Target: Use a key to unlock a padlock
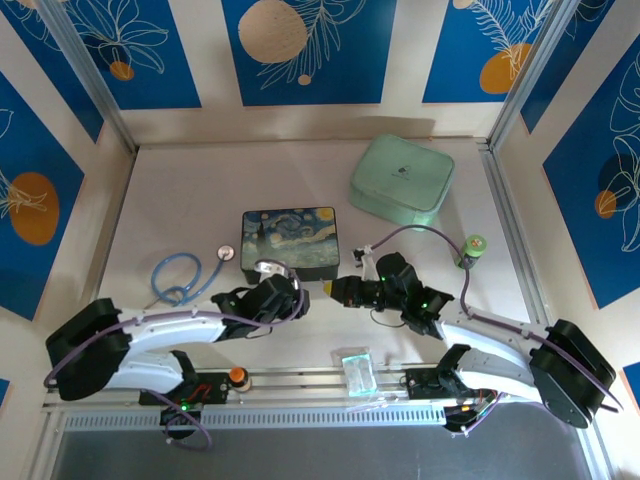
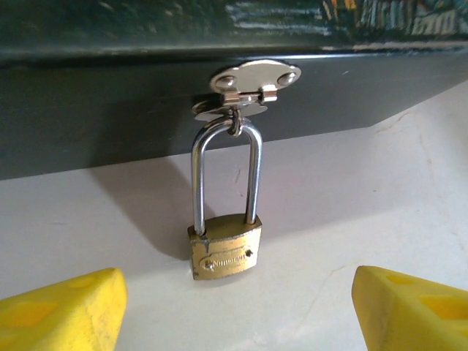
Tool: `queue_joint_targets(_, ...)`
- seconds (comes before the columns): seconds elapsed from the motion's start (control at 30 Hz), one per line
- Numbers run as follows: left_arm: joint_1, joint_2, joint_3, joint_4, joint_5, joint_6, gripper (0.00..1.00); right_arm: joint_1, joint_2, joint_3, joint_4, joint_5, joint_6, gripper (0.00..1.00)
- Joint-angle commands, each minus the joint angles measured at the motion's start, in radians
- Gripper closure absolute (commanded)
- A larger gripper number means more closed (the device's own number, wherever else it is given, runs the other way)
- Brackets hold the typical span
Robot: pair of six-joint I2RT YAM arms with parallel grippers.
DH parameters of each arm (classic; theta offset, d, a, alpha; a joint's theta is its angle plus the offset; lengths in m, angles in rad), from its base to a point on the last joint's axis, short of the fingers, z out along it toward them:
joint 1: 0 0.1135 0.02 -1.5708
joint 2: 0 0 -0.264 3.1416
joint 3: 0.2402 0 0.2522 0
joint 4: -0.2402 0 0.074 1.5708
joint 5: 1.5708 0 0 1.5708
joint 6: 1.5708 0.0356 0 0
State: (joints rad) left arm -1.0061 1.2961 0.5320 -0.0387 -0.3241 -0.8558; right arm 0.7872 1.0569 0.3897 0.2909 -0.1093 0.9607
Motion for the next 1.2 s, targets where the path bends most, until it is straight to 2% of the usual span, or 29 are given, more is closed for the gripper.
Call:
queue_joint_targets(0.0,0.012,0.084,0.072,-0.020,-0.033,0.061,0.22,-0.008,-0.021,-0.017,0.045,-0.027,0.028,0.99)
queue_joint_targets(0.1,0.012,0.151,0.111,-0.034,-0.029,0.063,0.29,-0.008,-0.025,-0.024,0.042,-0.021,0.031,0.99)
queue_joint_targets(0.2,0.012,0.176,0.097,0.009,-0.019,0.041,0.38,-0.009,-0.037,-0.040,0.042,-0.010,0.041,0.99)
queue_joint_targets(0.27,0.012,0.193,0.084,0.046,0.001,0.029,0.40,-0.009,-0.040,-0.048,0.043,-0.002,0.044,0.99)
queue_joint_targets(0.53,0.010,0.253,0.090,0.053,-0.008,-0.003,0.60,-0.011,-0.005,-0.055,0.057,0.011,0.040,0.99)
queue_joint_targets(0.9,0.011,0.201,0.076,0.081,-0.009,-0.055,0.78,0.001,0.089,-0.071,0.129,0.024,0.052,1.00)
queue_joint_targets(1.03,0.011,0.164,0.059,0.100,-0.004,-0.102,0.84,-0.025,0.153,-0.109,0.248,-0.014,0.100,1.00)
queue_joint_targets(1.17,0.012,0.124,0.034,0.142,0.014,-0.173,0.90,-0.019,0.195,-0.099,0.268,-0.027,0.105,1.00)
